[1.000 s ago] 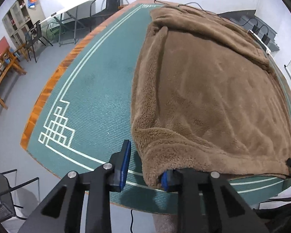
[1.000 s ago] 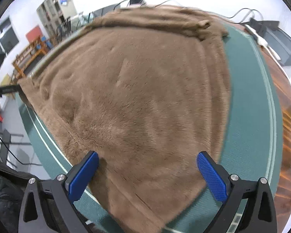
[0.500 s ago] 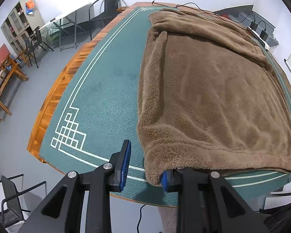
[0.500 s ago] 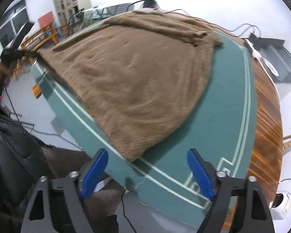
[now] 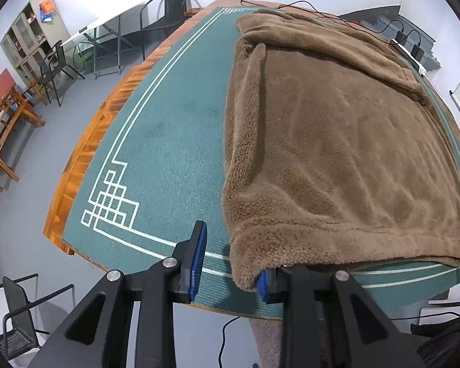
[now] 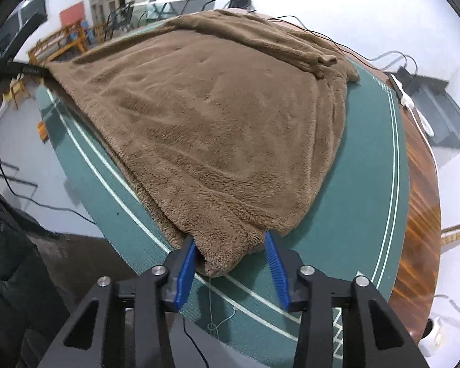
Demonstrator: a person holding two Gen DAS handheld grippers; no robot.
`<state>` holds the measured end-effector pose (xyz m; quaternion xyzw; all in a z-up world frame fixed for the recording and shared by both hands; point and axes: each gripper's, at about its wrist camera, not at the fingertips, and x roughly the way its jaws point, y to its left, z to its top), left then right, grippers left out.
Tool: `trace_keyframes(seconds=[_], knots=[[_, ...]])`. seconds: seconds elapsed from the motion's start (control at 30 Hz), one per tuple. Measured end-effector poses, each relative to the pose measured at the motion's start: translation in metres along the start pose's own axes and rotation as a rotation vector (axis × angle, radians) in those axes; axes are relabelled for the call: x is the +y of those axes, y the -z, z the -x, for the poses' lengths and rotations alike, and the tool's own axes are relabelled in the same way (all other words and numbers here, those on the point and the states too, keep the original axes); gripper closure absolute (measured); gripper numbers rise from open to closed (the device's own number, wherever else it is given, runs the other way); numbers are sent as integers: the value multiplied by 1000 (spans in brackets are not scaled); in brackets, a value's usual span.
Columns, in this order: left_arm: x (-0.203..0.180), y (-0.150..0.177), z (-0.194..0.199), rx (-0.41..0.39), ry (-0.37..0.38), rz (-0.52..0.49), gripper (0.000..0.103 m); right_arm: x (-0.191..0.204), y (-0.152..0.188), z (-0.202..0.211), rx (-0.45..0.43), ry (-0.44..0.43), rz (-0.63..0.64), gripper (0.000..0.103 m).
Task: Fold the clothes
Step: 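Grasp the fleece edge with the left gripper while the right gripper grasps it too, then lift the fleece edge with both grippers and fold it over the body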
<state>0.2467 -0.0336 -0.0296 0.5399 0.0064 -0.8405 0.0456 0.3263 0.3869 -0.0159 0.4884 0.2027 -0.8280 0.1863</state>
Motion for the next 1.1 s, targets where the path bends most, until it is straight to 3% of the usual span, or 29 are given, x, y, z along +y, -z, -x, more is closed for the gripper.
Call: trace_keyframes(seconds=[0.1, 0.3, 0.47, 0.6, 0.67, 0.9, 1.1], knots=[[1, 2, -3, 7, 1, -1, 69, 9, 3, -6, 22, -3, 39, 58], [2, 3, -6, 9, -1, -11, 66, 2, 6, -5, 27, -27, -13, 58], [4, 0, 1, -7, 11, -27, 66, -7, 3, 0, 27, -23, -49, 80], [3, -10, 15, -36, 16, -64, 65, -22, -5, 19, -21, 41, -78, 81], [3, -18, 28, -63, 29, -103, 58, -29, -11, 30, -51, 81, -83, 81], [0, -62, 92, -228, 21, -264, 56, -52, -55, 74, -193, 177, -77, 81], [3, -111, 127, -330, 26, -265, 56, -72, -102, 102, -318, 217, -100, 81]])
